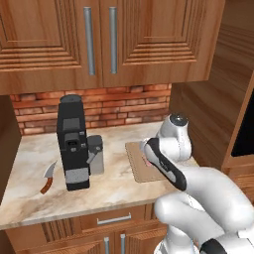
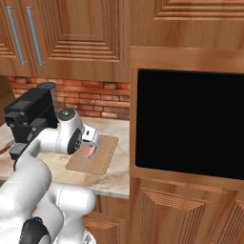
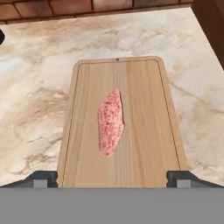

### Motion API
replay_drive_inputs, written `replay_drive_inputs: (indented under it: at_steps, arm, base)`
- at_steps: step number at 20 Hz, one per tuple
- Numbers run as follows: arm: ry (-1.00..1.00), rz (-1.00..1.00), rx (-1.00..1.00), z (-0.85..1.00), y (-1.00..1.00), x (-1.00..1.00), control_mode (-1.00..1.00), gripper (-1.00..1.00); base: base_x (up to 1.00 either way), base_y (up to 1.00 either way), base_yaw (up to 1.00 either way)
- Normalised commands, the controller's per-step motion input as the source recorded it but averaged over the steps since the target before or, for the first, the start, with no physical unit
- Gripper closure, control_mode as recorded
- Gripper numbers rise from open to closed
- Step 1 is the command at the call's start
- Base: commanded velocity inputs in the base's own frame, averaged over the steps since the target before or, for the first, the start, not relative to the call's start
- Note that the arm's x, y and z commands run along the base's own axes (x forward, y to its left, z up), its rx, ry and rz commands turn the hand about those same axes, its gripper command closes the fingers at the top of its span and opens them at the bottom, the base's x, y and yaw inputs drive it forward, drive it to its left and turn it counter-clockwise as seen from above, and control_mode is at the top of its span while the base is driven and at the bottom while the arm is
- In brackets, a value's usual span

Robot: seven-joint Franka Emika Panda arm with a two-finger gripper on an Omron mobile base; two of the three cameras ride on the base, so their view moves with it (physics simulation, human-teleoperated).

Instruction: Retrieve the steak from the fridge and place it on the cutting board.

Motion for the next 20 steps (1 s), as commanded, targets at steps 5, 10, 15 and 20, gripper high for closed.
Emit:
replay_drive_inputs:
  at_steps: [5,10,15,20]
  arm:
    - [0.00,0.00,0.00,0.93,-0.01,-0.83,-1.00,-1.00]
    - [0.00,0.00,0.00,0.59,-0.04,-1.00,-1.00,-1.00]
    - [0.01,0.00,0.00,0.61,0.00,-1.00,-1.00,-1.00]
    - [0.01,0.00,0.00,0.80,0.03,-0.85,-1.00,-1.00]
  base:
    - [0.00,0.00,0.00]
    - [0.00,0.00,0.00]
    - [0.00,0.00,0.00]
    - [0.00,0.00,0.00]
